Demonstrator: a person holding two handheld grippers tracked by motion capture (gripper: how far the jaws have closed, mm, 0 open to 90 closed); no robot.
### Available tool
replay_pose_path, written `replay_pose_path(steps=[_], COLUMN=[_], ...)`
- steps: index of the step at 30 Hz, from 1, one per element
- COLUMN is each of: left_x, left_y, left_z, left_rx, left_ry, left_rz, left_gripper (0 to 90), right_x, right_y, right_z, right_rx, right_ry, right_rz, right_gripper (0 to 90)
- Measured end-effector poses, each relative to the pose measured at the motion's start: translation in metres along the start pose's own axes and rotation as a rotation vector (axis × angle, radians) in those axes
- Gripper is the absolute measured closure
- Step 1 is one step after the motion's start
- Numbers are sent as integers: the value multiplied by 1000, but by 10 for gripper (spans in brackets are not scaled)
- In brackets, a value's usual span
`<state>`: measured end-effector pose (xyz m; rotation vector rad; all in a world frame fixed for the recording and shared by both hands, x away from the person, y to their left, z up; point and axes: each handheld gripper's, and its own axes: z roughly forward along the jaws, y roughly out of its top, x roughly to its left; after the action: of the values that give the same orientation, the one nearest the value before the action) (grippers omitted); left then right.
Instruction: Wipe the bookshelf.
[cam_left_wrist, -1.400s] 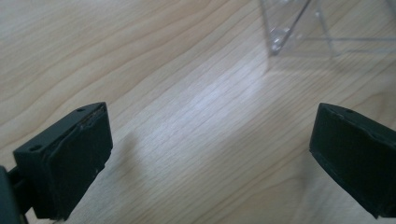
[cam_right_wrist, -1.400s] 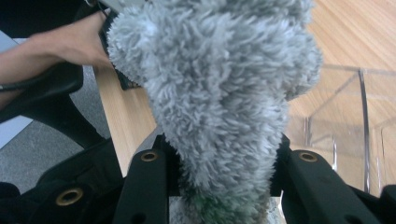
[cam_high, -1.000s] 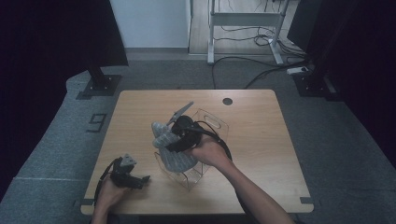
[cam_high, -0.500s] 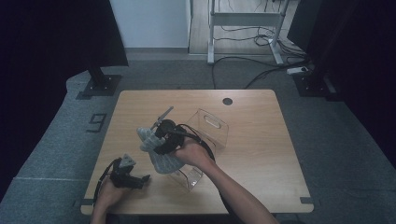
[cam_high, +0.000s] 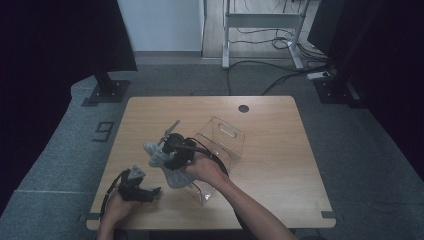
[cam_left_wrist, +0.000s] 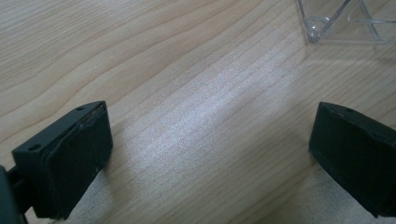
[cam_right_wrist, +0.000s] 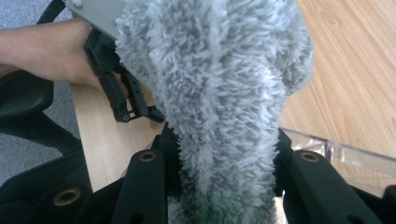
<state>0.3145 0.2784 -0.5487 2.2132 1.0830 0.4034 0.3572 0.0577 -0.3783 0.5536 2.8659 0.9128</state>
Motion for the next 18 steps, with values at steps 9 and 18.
replay_pose_path(steps=[9, 18], left_x=[0, 0], left_y=[0, 0], left_z=[0, 0], left_rx=[-2, -2], left_ry=[4, 4], left_rz=[-2, -3], left_gripper=[0, 0], right_x=[4, 9], right_y=[-17, -43], right_z=[-13, -28], right_rx=[-11, -31], right_ry=[13, 35], right_rz=[-2, 5], right_gripper=[613, 611])
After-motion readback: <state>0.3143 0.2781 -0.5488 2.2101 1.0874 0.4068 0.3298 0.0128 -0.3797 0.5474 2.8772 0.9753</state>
